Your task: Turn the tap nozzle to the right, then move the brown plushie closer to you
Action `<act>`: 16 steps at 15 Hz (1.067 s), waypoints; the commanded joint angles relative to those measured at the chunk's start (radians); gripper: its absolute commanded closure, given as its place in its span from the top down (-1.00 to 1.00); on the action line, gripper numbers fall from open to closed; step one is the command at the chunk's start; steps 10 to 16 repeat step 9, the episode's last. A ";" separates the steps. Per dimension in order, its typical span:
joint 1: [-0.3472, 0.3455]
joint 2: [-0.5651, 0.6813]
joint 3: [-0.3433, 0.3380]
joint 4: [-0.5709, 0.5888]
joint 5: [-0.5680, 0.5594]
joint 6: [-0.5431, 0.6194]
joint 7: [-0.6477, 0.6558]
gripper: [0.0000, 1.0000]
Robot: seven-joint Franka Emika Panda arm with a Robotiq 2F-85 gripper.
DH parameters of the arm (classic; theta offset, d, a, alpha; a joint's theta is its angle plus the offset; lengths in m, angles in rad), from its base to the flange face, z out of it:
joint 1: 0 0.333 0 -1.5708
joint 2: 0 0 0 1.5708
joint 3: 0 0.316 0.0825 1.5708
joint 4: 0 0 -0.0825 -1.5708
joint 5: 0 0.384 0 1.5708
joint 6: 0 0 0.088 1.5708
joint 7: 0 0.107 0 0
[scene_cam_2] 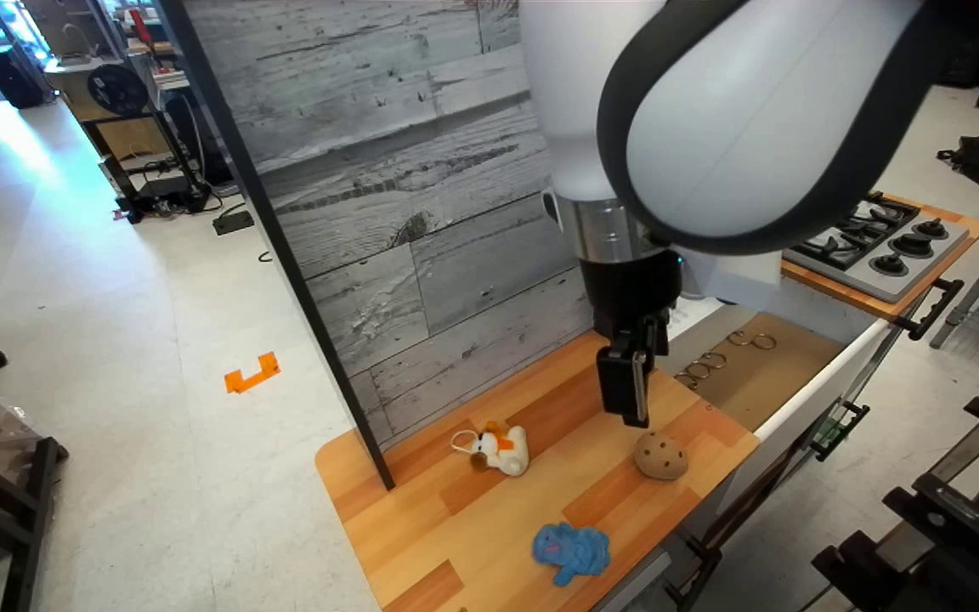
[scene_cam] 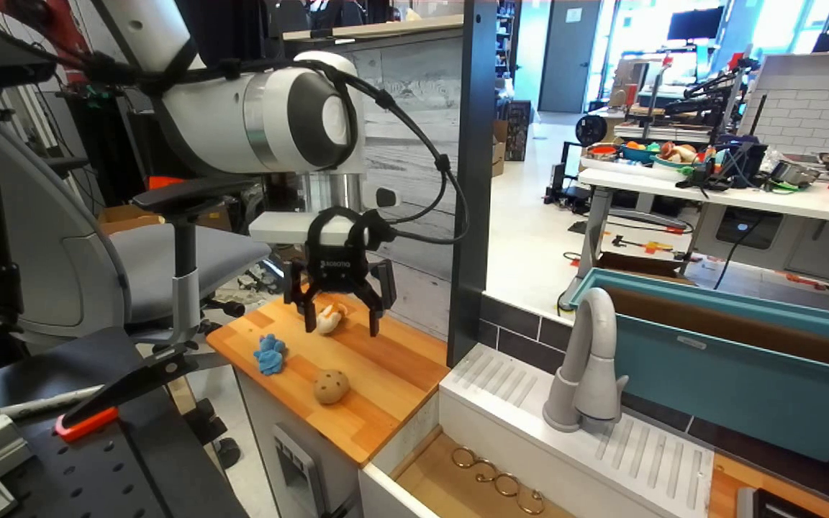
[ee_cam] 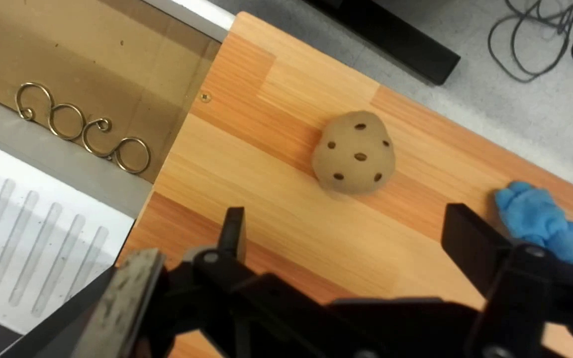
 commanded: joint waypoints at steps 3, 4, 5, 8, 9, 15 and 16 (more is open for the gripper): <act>-0.061 -0.155 0.024 -0.194 0.138 0.198 0.104 1.00; -0.045 -0.173 -0.001 -0.225 0.138 0.253 0.145 1.00; -0.012 -0.189 -0.045 -0.250 0.121 0.283 0.210 1.00; -0.019 -0.152 -0.047 -0.204 0.112 0.227 0.187 1.00; -0.020 -0.151 -0.046 -0.204 0.113 0.227 0.186 1.00; -0.020 -0.151 -0.046 -0.204 0.113 0.227 0.186 1.00; -0.020 -0.151 -0.046 -0.204 0.113 0.227 0.186 1.00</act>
